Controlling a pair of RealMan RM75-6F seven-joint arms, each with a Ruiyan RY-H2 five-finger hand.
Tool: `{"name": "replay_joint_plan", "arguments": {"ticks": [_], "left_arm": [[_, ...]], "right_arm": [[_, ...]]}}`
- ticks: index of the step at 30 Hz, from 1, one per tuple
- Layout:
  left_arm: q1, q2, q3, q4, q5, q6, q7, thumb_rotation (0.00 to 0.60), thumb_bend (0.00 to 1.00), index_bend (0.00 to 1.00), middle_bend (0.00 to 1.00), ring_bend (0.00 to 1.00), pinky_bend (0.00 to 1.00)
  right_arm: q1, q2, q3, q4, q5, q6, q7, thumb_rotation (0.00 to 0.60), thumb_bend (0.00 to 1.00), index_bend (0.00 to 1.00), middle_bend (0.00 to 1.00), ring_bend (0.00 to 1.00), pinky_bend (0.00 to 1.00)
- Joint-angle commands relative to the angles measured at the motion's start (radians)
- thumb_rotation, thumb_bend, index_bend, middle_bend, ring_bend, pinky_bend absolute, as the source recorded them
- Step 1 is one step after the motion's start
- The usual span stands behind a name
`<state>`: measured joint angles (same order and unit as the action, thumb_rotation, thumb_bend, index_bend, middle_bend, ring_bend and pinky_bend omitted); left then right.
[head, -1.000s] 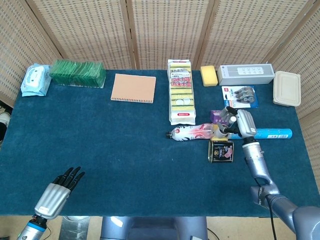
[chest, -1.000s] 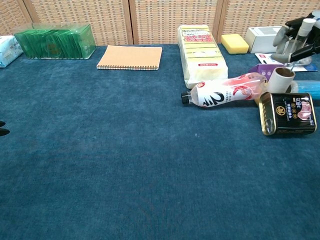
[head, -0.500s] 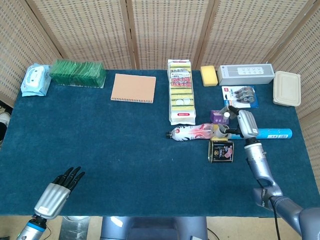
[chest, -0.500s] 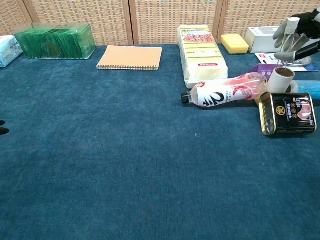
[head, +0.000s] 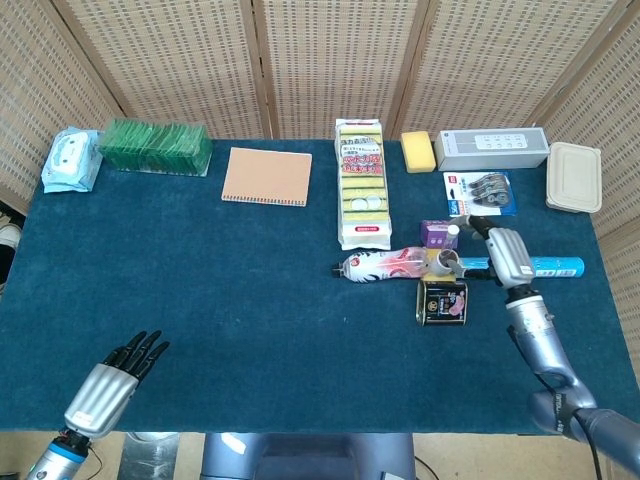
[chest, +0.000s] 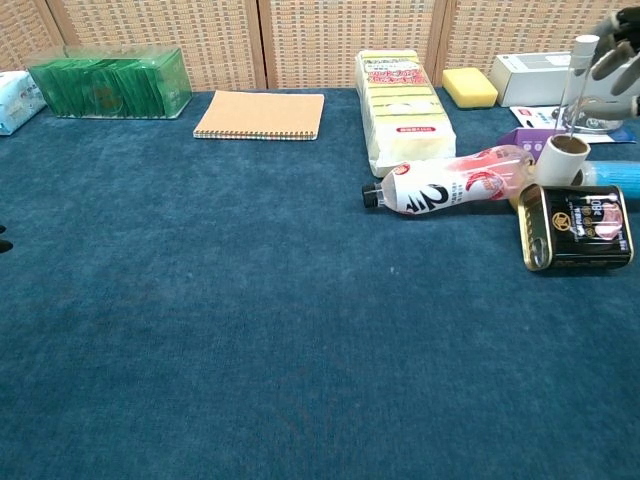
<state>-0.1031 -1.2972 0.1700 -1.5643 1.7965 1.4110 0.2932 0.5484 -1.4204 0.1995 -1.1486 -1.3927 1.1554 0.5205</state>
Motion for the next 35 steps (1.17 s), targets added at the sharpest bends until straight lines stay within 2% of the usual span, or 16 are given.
{"name": "replay_joint_plan", "arguments": {"ticks": [1,6,9,12,14,18,22,24,35], "left_arm": [[-0.008,0.011,0.000,-0.002,0.008,0.001,-0.013,0.600,0.21,0.04,0.03,0.04,0.26],[-0.018,0.027,-0.001,-0.007,0.017,0.001,-0.027,0.600,0.21,0.04,0.03,0.04,0.26],[-0.021,0.039,-0.002,-0.011,0.018,0.003,-0.035,0.600,0.21,0.04,0.03,0.04,0.26],[-0.023,0.059,-0.004,-0.017,0.018,0.012,-0.054,0.600,0.21,0.04,0.03,0.05,0.26],[-0.023,0.069,-0.006,-0.021,0.013,0.015,-0.061,0.600,0.21,0.04,0.03,0.04,0.26],[-0.021,0.094,-0.015,-0.039,-0.014,0.015,-0.071,0.600,0.21,0.04,0.03,0.04,0.26],[-0.018,0.116,-0.025,-0.060,-0.055,0.002,-0.066,0.600,0.21,0.04,0.03,0.04,0.26],[-0.014,0.125,-0.035,-0.076,-0.087,-0.004,-0.061,0.600,0.21,0.04,0.03,0.04,0.25],[0.021,0.136,-0.053,-0.101,-0.128,0.037,-0.033,0.600,0.21,0.04,0.03,0.04,0.25]], "right_arm": [[-0.065,0.130,-0.028,-0.160,0.005,0.028,-0.106,0.600,0.26,0.27,0.32,0.31,0.35],[-0.129,0.232,-0.055,-0.304,0.021,0.071,-0.224,0.600,0.26,0.24,0.29,0.29,0.33],[-0.188,0.308,-0.093,-0.421,0.016,0.117,-0.323,0.600,0.26,0.23,0.28,0.27,0.31],[-0.294,0.381,-0.174,-0.561,-0.038,0.222,-0.437,0.600,0.26,0.22,0.27,0.26,0.31],[-0.337,0.387,-0.210,-0.592,-0.081,0.271,-0.478,0.600,0.26,0.22,0.27,0.26,0.31],[-0.418,0.357,-0.272,-0.595,-0.165,0.359,-0.544,0.600,0.26,0.22,0.26,0.26,0.30],[-0.465,0.295,-0.293,-0.523,-0.215,0.410,-0.606,0.600,0.25,0.21,0.26,0.25,0.29],[-0.473,0.303,-0.306,-0.524,-0.220,0.398,-0.642,0.600,0.25,0.21,0.26,0.25,0.28],[-0.534,0.301,-0.281,-0.540,-0.227,0.469,-0.756,0.600,0.23,0.19,0.24,0.23,0.27]]}}
